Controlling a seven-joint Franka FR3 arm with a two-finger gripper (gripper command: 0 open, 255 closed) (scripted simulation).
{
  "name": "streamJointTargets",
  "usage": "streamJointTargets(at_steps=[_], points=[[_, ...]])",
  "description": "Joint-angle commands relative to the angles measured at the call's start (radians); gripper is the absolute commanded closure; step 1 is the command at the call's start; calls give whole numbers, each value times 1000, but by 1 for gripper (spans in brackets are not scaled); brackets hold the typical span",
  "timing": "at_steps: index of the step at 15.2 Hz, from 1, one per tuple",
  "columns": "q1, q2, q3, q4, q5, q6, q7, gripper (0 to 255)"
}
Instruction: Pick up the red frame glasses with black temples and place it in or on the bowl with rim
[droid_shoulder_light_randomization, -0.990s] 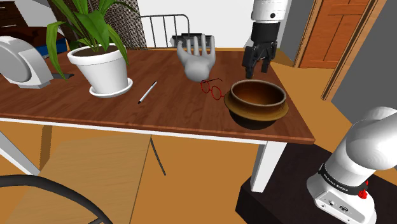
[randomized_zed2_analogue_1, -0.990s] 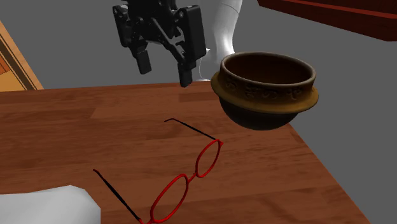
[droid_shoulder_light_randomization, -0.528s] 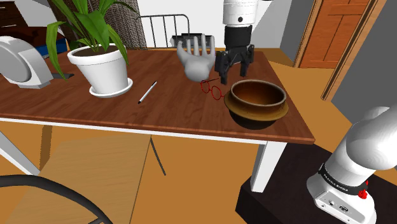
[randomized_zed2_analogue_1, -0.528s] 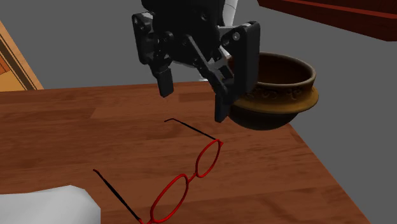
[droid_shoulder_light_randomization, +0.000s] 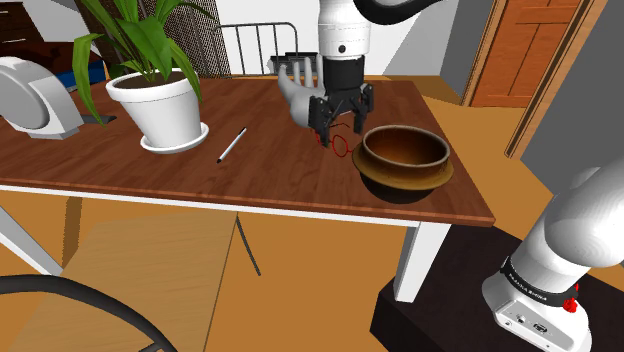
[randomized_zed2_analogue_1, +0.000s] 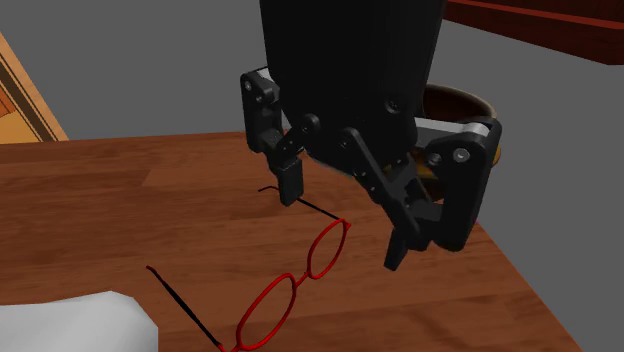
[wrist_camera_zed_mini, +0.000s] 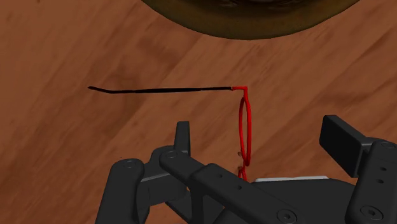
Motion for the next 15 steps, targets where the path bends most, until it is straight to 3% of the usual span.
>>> streamJointTargets(at_steps=[1, 11, 12, 15], points=[[1, -6, 0, -32, 3, 27, -3, 0], [2, -8, 1, -56, 5, 48, -4, 0], [2, -8, 1, -56, 5, 48, -4, 255], [2, -8, 1, -56, 5, 48, -4, 255]])
